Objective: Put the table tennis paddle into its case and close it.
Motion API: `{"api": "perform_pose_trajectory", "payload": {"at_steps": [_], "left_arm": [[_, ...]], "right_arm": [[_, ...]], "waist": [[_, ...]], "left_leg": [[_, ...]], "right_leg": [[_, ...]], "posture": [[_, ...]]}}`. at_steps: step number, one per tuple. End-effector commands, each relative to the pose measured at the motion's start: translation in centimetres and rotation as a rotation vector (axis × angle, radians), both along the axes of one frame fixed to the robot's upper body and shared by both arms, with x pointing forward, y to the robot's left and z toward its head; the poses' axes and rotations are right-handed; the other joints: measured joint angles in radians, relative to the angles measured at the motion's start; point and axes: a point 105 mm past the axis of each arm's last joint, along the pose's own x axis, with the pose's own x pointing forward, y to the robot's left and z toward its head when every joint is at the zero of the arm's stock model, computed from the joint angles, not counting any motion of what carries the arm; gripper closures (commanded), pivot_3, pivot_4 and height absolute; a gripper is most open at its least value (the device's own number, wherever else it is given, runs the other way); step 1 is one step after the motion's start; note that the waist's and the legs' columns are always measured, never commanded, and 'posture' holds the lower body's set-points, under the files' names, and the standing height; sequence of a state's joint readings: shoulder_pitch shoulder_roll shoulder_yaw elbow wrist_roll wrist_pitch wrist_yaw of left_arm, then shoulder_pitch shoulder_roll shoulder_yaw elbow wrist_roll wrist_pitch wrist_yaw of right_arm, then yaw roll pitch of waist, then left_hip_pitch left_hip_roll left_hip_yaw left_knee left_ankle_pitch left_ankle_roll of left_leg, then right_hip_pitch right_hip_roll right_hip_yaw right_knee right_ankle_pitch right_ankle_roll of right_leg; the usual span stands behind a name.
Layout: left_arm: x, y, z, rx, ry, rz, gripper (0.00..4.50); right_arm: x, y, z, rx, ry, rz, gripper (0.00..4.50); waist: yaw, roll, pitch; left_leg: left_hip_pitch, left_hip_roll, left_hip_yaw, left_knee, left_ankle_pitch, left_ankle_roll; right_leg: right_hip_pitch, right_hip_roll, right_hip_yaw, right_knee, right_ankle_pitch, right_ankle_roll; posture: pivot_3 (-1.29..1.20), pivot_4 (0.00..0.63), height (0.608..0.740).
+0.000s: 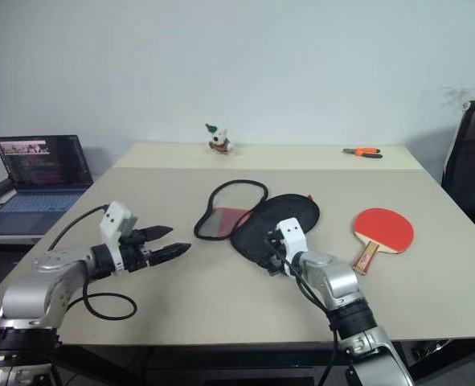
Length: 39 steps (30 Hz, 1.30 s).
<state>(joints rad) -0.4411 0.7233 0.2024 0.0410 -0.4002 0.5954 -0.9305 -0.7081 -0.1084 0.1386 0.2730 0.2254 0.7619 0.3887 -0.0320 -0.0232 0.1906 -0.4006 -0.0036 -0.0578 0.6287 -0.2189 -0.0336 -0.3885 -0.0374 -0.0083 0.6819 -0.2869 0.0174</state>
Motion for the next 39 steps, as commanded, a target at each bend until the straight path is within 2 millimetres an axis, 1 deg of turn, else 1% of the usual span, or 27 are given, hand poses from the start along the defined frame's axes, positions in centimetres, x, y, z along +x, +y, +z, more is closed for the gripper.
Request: {"api": "perform_pose_trajectory", "payload": {"at_steps": [1,2,4,5,8,16,20,25,29,33,39], "left_arm": [[-0.2,-0.7,1.6,0.017,-0.073,-0.036,0.31],[-0.2,-0.9,1.7,0.019,-0.074,-0.041,0.31],[-0.2,-1.1,1.7,0.019,-0.075,-0.05,0.31],[-0.2,-1.2,1.7,0.021,-0.076,-0.055,0.31],[-0.3,-1.5,1.6,0.02,-0.078,-0.063,0.31],[-0.3,-1.9,1.5,0.022,-0.079,-0.073,0.31],[-0.4,-2.0,1.4,0.034,-0.079,-0.081,0.31],[-0.5,-2.1,1.2,0.04,-0.078,-0.087,0.31],[-0.6,-2.3,1.1,0.053,-0.075,-0.101,0.31],[-0.5,-2.5,1.1,0.063,-0.077,-0.113,0.31],[-0.7,-2.9,1.3,0.071,-0.073,-0.159,0.31]], "right_arm": [[0.5,1.4,2.4,0.071,-0.068,0.006,0.05],[0.5,1.8,2.7,0.091,-0.068,0.008,0.05],[0.5,1.9,2.9,0.107,-0.064,-0.002,0.41],[0.5,1.9,2.8,0.112,-0.059,-0.008,0.67],[0.7,1.4,2.8,0.125,-0.047,-0.028,1.65],[0.4,0.5,2.9,0.164,0.012,-0.047,4.49],[-0.3,-0.6,3.2,0.168,0.052,-0.024,4.49],[-1.4,-3.1,3.2,0.13,0.122,0.024,4.49],[-1.8,-5.9,2.9,0.065,0.193,0.07,4.49],[-1.8,-7.5,2.4,-0.002,0.24,0.11,4.49],[-1.3,-9.0,2.0,-0.049,0.285,0.131,4.49]], "waist": [[0.0,0.0,0.0],[0.0,0.0,0.0],[0.0,0.0,0.0],[0.0,0.0,0.0],[0.0,0.0,0.0],[0.0,0.0,0.0],[0.0,0.0,0.0],[0.0,0.0,0.0],[0.001,0.0,0.0],[-0.002,0.0,0.0],[-0.002,0.0,0.0]], "left_leg": [[0.0,0.0,0.0,0.0,0.0,0.0],[0.0,0.0,0.0,0.0,0.0,0.0],[0.0,0.001,0.0,0.0,0.0,0.0],[0.0,0.001,0.0,0.0,0.0,0.0],[0.0,0.0,0.0,0.0,0.0,0.0],[0.0,0.001,0.0,-0.001,0.0,0.0],[0.0,0.0,0.0,-0.001,0.0,0.0],[0.0,0.0,0.0,-0.001,0.0,0.0],[0.0,0.0,0.001,-0.001,0.0,0.0],[0.0,0.0,0.003,-0.001,0.0,0.0],[0.0,0.001,0.004,-0.001,0.0,0.001]], "right_leg": [[0.0,0.0,0.0,0.0,0.0,0.0],[0.0,0.0,0.0,0.0,0.0,0.0],[0.0,0.0,0.0,0.0,0.0,0.0],[0.0,0.0,0.0,0.0,0.0,0.0],[0.0,0.0,0.0,0.0,0.0,0.0],[0.0,0.0,0.0,0.0,0.0,0.0],[0.0,0.0,0.0,0.0,0.0,0.0],[0.0,0.0,0.0,0.0,0.0,0.0],[0.0,0.0,0.0,0.0,0.0,0.0],[0.0,0.001,0.0,-0.001,0.0,0.0],[0.0,0.001,0.0,-0.001,0.0,0.0]], "posture": [[0.0,0.15,0.74],[0.0,0.15,0.74],[0.0,0.15,0.74],[0.0,0.15,0.74],[0.0,0.15,0.74],[0.0,0.15,0.74],[0.0,0.15,0.74],[0.0,0.15,0.74],[0.0,0.15,0.74],[0.0,0.15,0.74],[0.0,0.15,0.74]]}}
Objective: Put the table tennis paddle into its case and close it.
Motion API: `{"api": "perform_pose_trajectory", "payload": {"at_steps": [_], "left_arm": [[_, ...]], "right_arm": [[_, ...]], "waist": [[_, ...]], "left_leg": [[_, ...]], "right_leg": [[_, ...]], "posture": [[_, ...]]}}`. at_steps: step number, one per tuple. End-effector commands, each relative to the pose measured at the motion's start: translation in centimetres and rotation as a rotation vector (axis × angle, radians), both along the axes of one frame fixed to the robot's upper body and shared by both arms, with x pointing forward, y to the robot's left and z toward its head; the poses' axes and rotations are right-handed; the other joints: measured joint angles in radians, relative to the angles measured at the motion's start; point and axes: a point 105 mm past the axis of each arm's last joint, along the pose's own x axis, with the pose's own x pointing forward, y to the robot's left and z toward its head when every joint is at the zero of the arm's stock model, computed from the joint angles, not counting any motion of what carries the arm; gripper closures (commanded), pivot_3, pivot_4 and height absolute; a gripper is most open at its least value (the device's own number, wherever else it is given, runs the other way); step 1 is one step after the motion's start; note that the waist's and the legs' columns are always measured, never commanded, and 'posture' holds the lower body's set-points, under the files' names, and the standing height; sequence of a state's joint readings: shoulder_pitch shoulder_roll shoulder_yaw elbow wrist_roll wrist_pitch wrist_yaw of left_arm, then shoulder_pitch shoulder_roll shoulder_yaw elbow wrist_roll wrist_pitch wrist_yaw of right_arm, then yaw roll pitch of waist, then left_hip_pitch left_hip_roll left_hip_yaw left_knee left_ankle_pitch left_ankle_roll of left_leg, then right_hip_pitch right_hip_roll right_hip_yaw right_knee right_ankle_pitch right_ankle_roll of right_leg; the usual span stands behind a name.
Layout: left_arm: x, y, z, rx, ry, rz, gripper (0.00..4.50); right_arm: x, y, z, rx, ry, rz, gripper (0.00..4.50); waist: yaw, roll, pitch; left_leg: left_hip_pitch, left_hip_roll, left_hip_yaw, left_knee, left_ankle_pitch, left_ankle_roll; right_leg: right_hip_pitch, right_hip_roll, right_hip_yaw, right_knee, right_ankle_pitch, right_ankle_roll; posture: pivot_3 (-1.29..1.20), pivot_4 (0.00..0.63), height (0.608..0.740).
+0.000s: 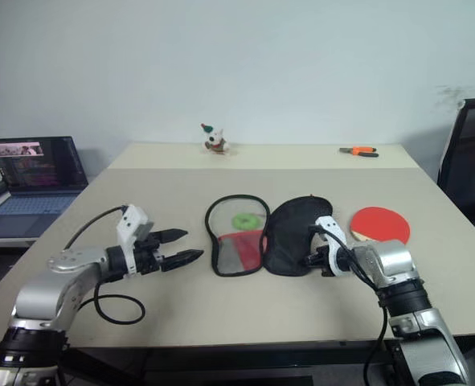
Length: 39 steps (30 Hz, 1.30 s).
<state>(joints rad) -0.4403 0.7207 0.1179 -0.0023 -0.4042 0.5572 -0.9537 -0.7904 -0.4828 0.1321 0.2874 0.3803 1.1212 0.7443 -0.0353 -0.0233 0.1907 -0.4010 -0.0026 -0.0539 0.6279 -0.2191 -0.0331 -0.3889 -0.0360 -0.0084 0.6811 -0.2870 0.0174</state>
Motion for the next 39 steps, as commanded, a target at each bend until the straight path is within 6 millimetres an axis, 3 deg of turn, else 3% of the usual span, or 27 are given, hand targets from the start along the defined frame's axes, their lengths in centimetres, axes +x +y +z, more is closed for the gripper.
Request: {"api": "perform_pose_trajectory", "payload": {"at_steps": [1,9,15,18,23,26,29,33,39], "left_arm": [[-0.4,-0.5,1.8,0.023,-0.061,-0.06,0.31],[-0.2,-0.5,1.9,0.039,-0.07,-0.068,0.31],[-0.1,-0.9,2.0,0.038,-0.079,-0.087,0.31],[-0.1,-1.1,2.2,0.034,-0.086,-0.103,0.31],[-0.2,-1.5,2.3,0.025,-0.083,-0.126,0.31],[-0.2,-1.6,2.2,0.023,-0.083,-0.13,0.31],[-0.1,-1.9,2.2,0.018,-0.083,-0.139,0.31],[-0.1,-2.2,2.0,0.014,-0.082,-0.148,0.31],[0.4,-2.6,2.1,0.022,-0.086,-0.174,0.31]], "right_arm": [[0.4,-0.5,1.3,-0.014,-0.027,0.041,4.49],[1.7,-2.8,1.7,-0.077,-0.025,0.022,4.49],[2.2,-3.2,2.0,-0.07,-0.032,-0.009,4.49],[2.3,-3.4,1.7,-0.067,-0.028,-0.038,3.83],[1.8,-4.2,2.2,-0.068,-0.048,-0.065,2.11],[1.9,-5.1,3.2,-0.067,-0.094,-0.106,1.0],[2.4,-6.6,5.5,-0.083,-0.212,-0.2,0.01],[2.8,-8.9,7.2,-0.129,-0.332,-0.447,0.01],[1.7,-10.4,6.2,-0.165,-0.33,-0.792,0.01]], "waist": [[0.002,0.0,0.0],[0.003,0.0,0.0],[0.003,0.0,0.0],[0.003,0.0,0.0],[0.003,0.0,0.0],[0.003,0.0,0.0],[0.005,0.0,0.0],[0.004,0.0,0.0],[0.003,0.0,0.0]], "left_leg": [[0.0,0.0,0.0,0.0,0.0,0.0],[-0.001,-0.001,0.0,0.0,0.0,0.0],[-0.001,-0.001,0.0,0.0,0.0,0.0],[-0.001,-0.001,0.0,0.0,0.0,0.0],[-0.001,-0.001,0.0,0.0,0.0,0.0],[-0.001,-0.001,0.0,0.0,0.0,0.0],[-0.001,-0.001,0.0,0.0,0.0,0.0],[-0.001,-0.001,0.0,0.0,0.0,0.0],[-0.001,0.0,0.0,0.0,0.0,0.0]], "right_leg": [[0.0,0.0,0.0,0.0,0.0,0.0],[0.0,0.0,0.0,0.0,0.0,0.0],[0.0,0.0,0.0,-0.001,0.0,0.0],[0.0,0.0,0.0,0.0,0.0,0.0],[0.0,0.0,0.0,0.0,0.0,0.0],[0.0,0.0,0.0,-0.001,0.0,0.0],[0.0,0.0,0.0,0.0,0.0,0.0],[0.0,-0.001,0.0,-0.001,0.0,0.0],[0.0,-0.001,0.0,0.0,0.0,0.0]], "posture": [[0.0,0.15,0.74],[0.0,0.15,0.74],[0.0,0.15,0.74],[0.0,0.15,0.74],[0.0,0.15,0.74],[0.0,0.15,0.74],[0.0,0.15,0.74],[0.0,0.15,0.74],[0.0,0.15,0.74]]}}
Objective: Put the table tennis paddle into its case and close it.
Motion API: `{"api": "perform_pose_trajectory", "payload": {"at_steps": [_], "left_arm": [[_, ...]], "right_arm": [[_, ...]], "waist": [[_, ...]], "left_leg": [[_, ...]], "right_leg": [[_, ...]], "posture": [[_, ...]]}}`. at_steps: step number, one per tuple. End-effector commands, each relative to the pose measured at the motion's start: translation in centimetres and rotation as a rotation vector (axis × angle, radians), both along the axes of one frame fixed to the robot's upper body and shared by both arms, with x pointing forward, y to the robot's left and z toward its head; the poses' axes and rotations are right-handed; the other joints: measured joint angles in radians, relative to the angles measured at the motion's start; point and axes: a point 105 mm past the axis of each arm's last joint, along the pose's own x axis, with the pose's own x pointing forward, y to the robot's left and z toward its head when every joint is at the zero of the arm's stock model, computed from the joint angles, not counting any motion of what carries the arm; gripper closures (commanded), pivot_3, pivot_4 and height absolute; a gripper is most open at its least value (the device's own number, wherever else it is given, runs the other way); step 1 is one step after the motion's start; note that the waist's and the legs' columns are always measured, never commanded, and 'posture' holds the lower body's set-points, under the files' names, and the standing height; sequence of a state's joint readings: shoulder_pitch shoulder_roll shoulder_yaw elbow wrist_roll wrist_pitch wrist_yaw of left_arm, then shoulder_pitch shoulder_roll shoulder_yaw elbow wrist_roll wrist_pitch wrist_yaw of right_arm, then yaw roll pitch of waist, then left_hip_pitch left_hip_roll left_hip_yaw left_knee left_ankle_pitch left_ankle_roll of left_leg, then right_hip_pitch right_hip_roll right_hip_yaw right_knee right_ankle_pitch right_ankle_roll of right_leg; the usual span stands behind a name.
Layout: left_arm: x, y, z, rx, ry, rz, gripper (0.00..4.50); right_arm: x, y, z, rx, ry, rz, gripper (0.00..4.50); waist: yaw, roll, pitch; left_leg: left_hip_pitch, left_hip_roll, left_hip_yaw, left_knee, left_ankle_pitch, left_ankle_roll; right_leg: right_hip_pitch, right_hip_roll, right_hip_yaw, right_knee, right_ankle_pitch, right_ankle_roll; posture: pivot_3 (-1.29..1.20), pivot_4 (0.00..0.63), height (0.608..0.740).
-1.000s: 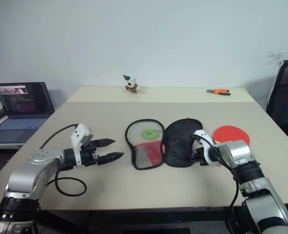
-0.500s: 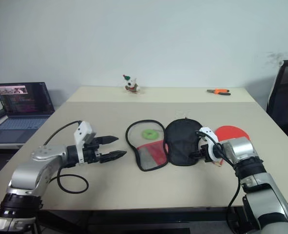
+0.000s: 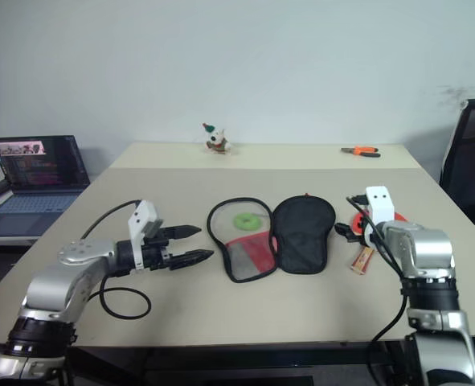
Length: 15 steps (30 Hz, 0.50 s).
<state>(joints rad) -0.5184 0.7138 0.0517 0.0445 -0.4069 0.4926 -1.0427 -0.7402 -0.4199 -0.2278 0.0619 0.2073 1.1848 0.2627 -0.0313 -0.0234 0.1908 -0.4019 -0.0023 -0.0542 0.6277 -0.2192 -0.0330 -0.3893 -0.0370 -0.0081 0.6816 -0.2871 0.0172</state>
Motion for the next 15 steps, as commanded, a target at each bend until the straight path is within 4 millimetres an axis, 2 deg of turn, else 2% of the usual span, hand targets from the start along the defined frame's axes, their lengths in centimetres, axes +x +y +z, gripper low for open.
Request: {"api": "perform_pose_trajectory", "payload": {"at_steps": [1,4,8,15], "left_arm": [[0.4,-0.5,1.2,0.011,-0.055,-0.032,0.31],[0.7,-0.8,1.4,0.015,-0.065,-0.046,0.31],[1.0,-1.0,1.5,0.021,-0.072,-0.061,0.31],[1.1,-0.9,1.6,0.03,-0.08,-0.063,0.31]], "right_arm": [[-0.5,-1.3,1.3,0.007,-0.063,-0.205,0.01],[-0.5,-1.4,1.2,0.003,-0.081,-0.305,0.01],[-0.7,-2.0,-0.1,-0.04,-0.04,-0.441,0.01],[-1.3,-1.4,-2.4,-0.029,0.062,-0.498,0.01]], "waist": [[-0.001,0.0,0.0],[0.0,0.0,0.0],[0.0,0.0,0.0],[-0.001,0.0,0.0]], "left_leg": [[0.0,0.0,0.0,0.0,0.0,0.0],[0.0,-0.001,0.0,0.0,0.0,0.0],[0.0,-0.002,0.001,0.0,0.0,0.0],[0.0,-0.001,0.001,-0.001,0.0,0.0]], "right_leg": [[0.0,0.0,0.0,0.0,0.0,0.0],[0.0,0.001,0.0,0.0,0.0,0.0],[0.0,0.001,0.001,0.0,0.0,0.0],[0.0,0.001,0.0,0.0,0.0,0.0]], "posture": [[0.0,0.15,0.74],[0.0,0.15,0.74],[0.0,0.15,0.74],[0.0,0.15,0.74]]}}
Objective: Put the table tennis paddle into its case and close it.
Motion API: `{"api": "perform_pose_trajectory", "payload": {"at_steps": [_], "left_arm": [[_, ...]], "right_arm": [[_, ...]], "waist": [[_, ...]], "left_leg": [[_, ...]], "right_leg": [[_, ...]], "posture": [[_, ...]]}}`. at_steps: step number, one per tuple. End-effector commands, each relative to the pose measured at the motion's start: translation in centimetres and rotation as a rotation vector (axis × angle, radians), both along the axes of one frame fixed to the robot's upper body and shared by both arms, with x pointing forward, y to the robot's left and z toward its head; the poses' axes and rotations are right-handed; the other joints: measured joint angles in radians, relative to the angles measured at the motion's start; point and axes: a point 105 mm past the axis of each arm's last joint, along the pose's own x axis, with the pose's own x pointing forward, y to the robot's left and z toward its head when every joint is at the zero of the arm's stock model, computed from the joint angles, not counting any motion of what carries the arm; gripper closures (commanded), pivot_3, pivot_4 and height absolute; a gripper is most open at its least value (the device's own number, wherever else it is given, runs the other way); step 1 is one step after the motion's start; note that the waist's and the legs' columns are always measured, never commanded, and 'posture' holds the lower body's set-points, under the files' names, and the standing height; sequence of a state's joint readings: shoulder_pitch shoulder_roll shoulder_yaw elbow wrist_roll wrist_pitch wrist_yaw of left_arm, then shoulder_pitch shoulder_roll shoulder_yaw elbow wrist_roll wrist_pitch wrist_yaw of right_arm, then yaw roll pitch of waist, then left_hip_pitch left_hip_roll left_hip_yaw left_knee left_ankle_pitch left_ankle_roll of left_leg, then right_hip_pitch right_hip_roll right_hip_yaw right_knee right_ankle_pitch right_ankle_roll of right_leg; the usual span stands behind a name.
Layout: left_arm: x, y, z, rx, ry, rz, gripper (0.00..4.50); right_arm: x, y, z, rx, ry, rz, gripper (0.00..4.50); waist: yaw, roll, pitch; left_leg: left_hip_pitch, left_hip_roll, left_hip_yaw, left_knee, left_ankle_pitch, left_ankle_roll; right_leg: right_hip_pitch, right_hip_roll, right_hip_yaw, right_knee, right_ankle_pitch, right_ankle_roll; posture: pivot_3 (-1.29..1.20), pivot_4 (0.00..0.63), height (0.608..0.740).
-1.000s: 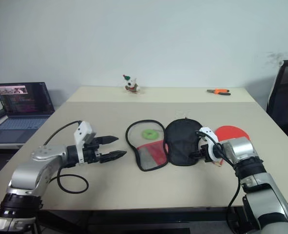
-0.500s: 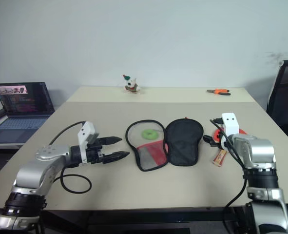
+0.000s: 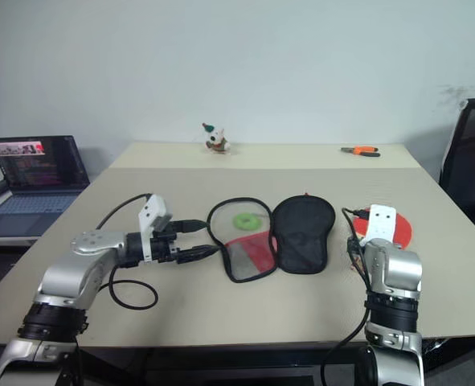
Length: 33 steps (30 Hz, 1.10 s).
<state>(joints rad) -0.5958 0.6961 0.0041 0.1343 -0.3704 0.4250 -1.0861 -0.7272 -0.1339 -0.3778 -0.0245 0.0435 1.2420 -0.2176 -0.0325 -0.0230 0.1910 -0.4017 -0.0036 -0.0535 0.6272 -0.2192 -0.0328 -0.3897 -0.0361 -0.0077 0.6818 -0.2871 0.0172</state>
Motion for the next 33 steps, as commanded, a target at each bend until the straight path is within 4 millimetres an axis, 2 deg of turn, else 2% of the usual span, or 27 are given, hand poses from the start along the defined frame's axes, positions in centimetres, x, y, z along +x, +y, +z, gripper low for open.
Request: {"api": "perform_pose_trajectory", "payload": {"at_steps": [1,9,21,24,33], "left_arm": [[0.1,0.0,1.3,0.005,-0.053,-0.011,0.31],[0.0,0.2,1.2,0.004,-0.055,-0.002,0.31],[-0.1,0.3,1.0,0.005,-0.054,0.003,0.31],[-0.1,0.3,1.0,0.008,-0.054,0.005,0.31],[-0.2,0.4,1.0,0.014,-0.056,0.005,0.31]], "right_arm": [[-0.2,-0.2,0.1,0.006,0.003,-0.04,0.01],[0.0,0.6,-1.7,0.05,0.05,-0.05,0.01],[1.4,-2.4,-3.3,-0.012,0.041,-0.109,0.01],[1.4,-2.7,-3.5,-0.014,0.042,-0.119,0.53],[1.7,-3.5,-2.7,-0.025,0.007,-0.158,3.07]], "waist": [[0.0,0.0,0.0],[0.0,0.0,0.0],[-0.001,-0.002,-0.001],[0.001,-0.002,-0.001],[0.008,-0.002,-0.002]], "left_leg": [[0.0,0.0,0.0,0.0,0.0,0.0],[0.0,0.0,0.0,0.0,0.0,0.0],[0.002,0.0,0.001,0.001,0.002,0.003],[0.002,-0.001,0.001,0.002,0.002,0.004],[0.001,-0.002,0.0,0.001,0.002,0.004]], "right_leg": [[0.0,0.0,0.0,0.0,0.0,0.0],[0.0,0.0,0.0,0.0,0.0,0.0],[0.003,0.0,0.0,0.0,0.001,0.001],[0.004,0.0,0.0,0.0,0.001,0.002],[0.004,-0.002,-0.001,-0.002,0.001,0.002]], "posture": [[0.0,0.15,0.74],[0.0,0.15,0.74],[0.0,0.15,0.74],[0.0,0.15,0.74],[0.0,0.15,0.74]]}}
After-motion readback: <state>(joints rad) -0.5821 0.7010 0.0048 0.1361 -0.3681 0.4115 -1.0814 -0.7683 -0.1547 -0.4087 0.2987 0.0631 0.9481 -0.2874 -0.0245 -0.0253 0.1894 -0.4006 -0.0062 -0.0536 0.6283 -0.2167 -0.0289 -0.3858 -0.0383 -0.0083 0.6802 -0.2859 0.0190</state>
